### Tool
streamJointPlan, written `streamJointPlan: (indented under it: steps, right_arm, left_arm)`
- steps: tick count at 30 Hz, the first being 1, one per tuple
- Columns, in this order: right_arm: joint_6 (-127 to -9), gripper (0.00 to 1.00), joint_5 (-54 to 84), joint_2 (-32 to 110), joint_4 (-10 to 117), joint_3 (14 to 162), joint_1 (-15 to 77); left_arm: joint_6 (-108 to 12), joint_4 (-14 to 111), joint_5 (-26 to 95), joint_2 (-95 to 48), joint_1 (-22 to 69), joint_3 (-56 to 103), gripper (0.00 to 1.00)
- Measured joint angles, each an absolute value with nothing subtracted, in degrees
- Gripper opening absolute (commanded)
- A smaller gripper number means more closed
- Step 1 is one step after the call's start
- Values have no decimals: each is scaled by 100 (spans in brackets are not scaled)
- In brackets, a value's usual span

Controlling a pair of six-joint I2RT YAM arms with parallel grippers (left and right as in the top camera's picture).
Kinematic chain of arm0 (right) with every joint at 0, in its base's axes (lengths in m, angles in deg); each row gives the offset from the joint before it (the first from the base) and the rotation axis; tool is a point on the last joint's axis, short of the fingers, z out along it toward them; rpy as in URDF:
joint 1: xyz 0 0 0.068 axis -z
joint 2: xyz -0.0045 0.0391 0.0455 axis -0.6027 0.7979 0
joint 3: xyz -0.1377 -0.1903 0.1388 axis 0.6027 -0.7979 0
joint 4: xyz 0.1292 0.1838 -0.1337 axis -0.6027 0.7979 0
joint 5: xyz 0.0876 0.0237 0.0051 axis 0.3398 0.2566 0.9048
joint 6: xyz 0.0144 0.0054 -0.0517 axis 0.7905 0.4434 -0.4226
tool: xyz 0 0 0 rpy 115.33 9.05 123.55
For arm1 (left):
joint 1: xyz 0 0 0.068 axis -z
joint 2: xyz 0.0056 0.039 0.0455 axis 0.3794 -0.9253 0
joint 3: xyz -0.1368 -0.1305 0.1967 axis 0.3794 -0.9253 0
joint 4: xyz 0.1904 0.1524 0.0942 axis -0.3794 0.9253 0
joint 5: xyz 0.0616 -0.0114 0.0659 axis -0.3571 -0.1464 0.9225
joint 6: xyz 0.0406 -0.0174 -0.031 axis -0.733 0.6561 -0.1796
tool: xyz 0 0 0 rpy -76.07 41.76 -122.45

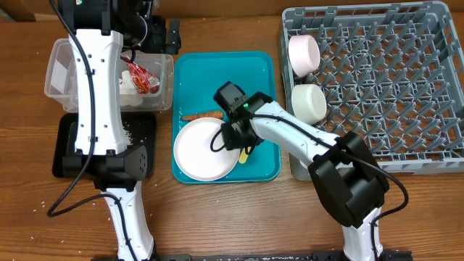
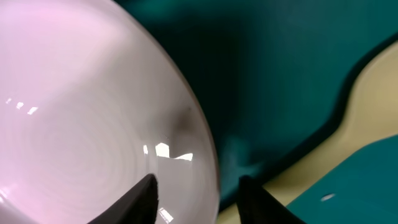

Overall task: Sort waste into correct bins and load items into the dishwasher
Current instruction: 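Move the right gripper back to grasp the pink plate's rim, then carry the pink plate with the right gripper and stand it in the rack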

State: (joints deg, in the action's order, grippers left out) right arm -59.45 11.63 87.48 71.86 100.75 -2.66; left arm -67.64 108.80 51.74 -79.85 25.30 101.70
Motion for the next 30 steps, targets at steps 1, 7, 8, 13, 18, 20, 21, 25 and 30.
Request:
streamJointPlan:
  steps: [1,7,8,13,18,20,21,25,30]
  right_arm:
    - [-5928,30,1213,8748,7164,10023,-266]
    - [-5871,4,1469,8748,7162,9979,-262]
    - [-5844,4,1532,8748,7171,9979,-259]
    - [-5694,4,1672,8748,7162,9979,-237]
    - [-5628,4,1661,8733,7477,10027,-222]
    - [-5632,4,1556,8639,7757,10130,-200]
    - [-5637,4,1486,8549,7938,10195,-196]
    - [-5652,4,920,7948,8814,10654,-192]
    - [-5652,4,-42,6851,9485,11317,-109]
  left_arm:
    - [-6764,10880,5174,-7985,2530,10170,100]
    - [-6764,10882,5174,-7985,2530,10170,100]
    - [-6764,10880,5174,-7985,2530,10170,100]
    - [-6764,10880,5174,-7985,2530,10170,100]
    - [-6764,10880,5174,-7985,2530,10170,100]
    - [-6764,10880,5174,-7985,2530,10170,100]
    - [-6764,10880,5174,-7985,2530,10170,100]
    - [-6764,10880,5174,-7985,2530,10170,100]
    - [-6766,10880,5174,-7985,2530,10170,100]
